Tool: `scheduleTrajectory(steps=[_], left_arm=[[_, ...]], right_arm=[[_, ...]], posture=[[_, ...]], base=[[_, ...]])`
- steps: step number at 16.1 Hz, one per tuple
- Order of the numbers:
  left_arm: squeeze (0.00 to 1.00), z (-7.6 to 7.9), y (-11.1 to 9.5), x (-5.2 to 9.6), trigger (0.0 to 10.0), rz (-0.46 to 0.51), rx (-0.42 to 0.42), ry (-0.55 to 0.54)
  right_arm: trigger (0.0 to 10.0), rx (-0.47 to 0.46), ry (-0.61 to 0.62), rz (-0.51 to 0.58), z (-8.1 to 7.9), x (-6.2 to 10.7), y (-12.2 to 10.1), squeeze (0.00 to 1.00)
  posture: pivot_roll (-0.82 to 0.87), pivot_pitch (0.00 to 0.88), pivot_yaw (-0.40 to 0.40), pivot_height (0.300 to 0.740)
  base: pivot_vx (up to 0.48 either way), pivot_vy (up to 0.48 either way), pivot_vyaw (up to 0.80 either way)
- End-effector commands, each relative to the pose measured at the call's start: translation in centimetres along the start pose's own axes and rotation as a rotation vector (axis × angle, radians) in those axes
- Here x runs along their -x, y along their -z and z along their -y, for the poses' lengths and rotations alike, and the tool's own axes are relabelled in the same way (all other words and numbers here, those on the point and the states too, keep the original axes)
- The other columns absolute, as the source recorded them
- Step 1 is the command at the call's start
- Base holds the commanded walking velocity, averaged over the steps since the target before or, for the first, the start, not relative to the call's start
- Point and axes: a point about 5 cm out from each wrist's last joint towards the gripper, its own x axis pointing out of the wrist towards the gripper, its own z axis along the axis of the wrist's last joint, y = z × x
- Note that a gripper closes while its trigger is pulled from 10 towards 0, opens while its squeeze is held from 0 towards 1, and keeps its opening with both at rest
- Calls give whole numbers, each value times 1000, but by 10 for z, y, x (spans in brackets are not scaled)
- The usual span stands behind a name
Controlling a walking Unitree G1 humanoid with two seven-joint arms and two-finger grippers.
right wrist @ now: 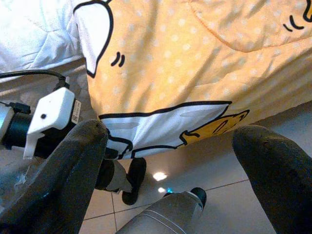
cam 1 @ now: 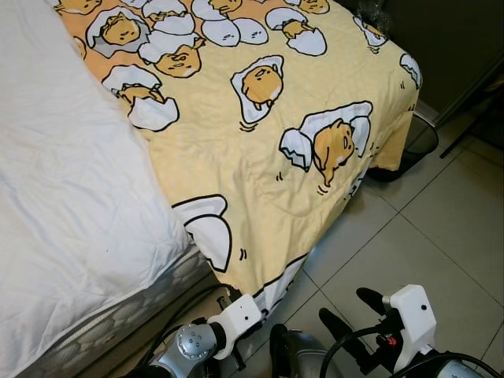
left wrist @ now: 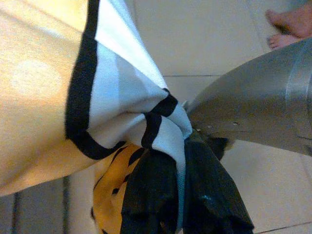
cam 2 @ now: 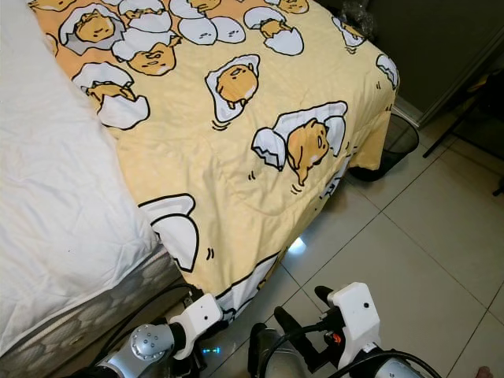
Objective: Clean up the room
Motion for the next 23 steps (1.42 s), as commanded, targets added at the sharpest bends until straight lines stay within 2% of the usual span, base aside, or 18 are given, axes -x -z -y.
scheduleTrajectory(steps=[1,3,4,5,7,9,10,11,12,14,15,16,17,18,19,20,22,23], left_arm=[[0,8,-3,-6,10000,-18,-18,10],[0,16,-6,-10,10000,-12,-21,15],[145,20,-7,-12,10000,-4,-15,23],[1000,30,-11,-15,10000,11,-13,59],[1000,40,-12,-19,10000,8,-15,92],[1000,39,1,-14,10000,-72,-33,100],[1000,32,17,-7,10000,-161,-3,87],[1000,24,28,0,10000,-205,23,57],[1000,18,31,4,10000,-212,32,37],[1000,-4,32,14,10000,-181,40,-47],[1000,-23,25,20,10000,-121,44,-134],[1000,-33,20,21,10000,-94,61,-176],[1000,-61,1,28,10000,22,108,-323],[1000,-81,-21,34,10000,160,177,-416],[1000,-92,-33,37,10000,231,237,-466],[1000,-108,-70,39,10000,414,349,-532],[1000,-121,-101,43,10000,542,393,-611],[1000,-129,-115,49,10000,592,380,-675]], right_arm=[[10000,7,-16,-20,-1,2,2,0],[10000,10,-22,-25,-1,2,3,0],[10000,10,-23,-27,0,2,3,0],[10000,12,-26,-28,0,2,3,0],[10000,14,-29,-28,0,1,2,0],[10000,14,-35,-28,-1,0,2,0],[10000,15,-38,-29,-1,-1,3,0],[10000,14,-39,-29,-1,-2,3,0],[10000,16,-39,-27,0,-3,3,0],[10000,32,-33,-1,5,-12,-1,0],[10000,47,-8,39,12,-22,-6,0],[10000,45,3,60,15,-27,-9,0],[10000,70,101,148,26,-40,-24,0],[10000,91,219,230,39,-49,-38,0],[10000,110,279,264,46,-53,-45,0],[10000,105,413,357,62,-59,-58,0],[10000,91,499,412,73,-65,-64,0],[10000,60,541,435,77,-67,-63,0]], posture=[[-287,197,-80,740],[-284,197,-86,740],[-284,197,-87,740],[-284,197,-88,740],[-286,195,-89,740],[-280,194,-87,740],[-279,190,-84,740],[-277,188,-82,740],[-274,180,-78,740],[-238,127,-58,740],[-219,100,-49,740],[-197,71,-39,740],[-165,30,-25,740],[-141,7,-18,740],[-119,0,-13,740],[-90,0,3,740],[-74,0,9,740],[-71,0,6,740]], base=[[0,0,0],[0,0,0],[0,0,0],[0,0,0],[0,0,0],[0,0,0],[0,0,0],[0,0,0],[0,0,0],[0,0,0],[0,0,0],[0,0,0],[0,0,0],[0,0,0],[0,0,0],[0,0,0],[0,0,0],[0,0,0]])
